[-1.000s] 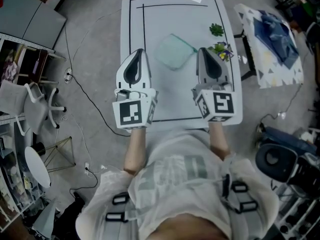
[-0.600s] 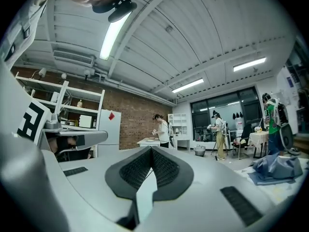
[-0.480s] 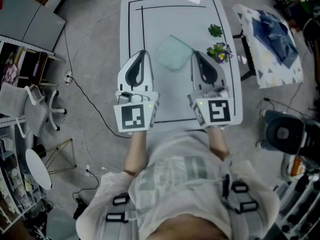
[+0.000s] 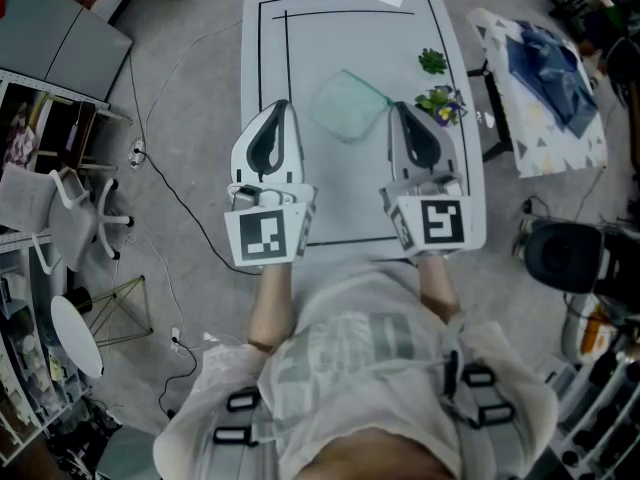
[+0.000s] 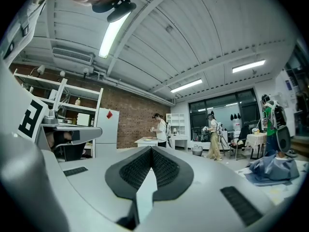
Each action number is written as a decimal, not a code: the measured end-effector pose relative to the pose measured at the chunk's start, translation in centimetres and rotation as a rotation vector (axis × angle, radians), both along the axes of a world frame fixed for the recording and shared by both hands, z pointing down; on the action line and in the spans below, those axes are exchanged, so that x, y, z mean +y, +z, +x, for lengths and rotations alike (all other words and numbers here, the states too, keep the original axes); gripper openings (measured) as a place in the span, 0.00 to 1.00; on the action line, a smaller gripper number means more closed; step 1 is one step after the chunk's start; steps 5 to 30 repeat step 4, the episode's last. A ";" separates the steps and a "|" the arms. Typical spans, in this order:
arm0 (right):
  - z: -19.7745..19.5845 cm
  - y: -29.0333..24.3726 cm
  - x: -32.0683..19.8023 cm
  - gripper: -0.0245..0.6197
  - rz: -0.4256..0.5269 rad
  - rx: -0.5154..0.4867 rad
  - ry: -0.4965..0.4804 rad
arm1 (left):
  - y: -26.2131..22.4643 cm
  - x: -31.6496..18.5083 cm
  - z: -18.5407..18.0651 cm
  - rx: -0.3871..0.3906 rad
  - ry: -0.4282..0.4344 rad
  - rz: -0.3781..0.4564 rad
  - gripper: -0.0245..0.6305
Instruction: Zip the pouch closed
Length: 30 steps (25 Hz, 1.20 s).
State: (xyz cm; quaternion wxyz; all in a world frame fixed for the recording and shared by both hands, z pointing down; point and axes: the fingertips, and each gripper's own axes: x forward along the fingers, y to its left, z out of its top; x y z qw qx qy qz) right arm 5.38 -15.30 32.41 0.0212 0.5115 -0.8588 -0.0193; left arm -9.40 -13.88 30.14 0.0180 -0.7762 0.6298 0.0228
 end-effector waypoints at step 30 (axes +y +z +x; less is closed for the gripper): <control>0.1 0.0 -0.1 0.05 -0.001 0.000 0.000 | -0.1 0.0 -0.1 0.000 -0.004 -0.001 0.05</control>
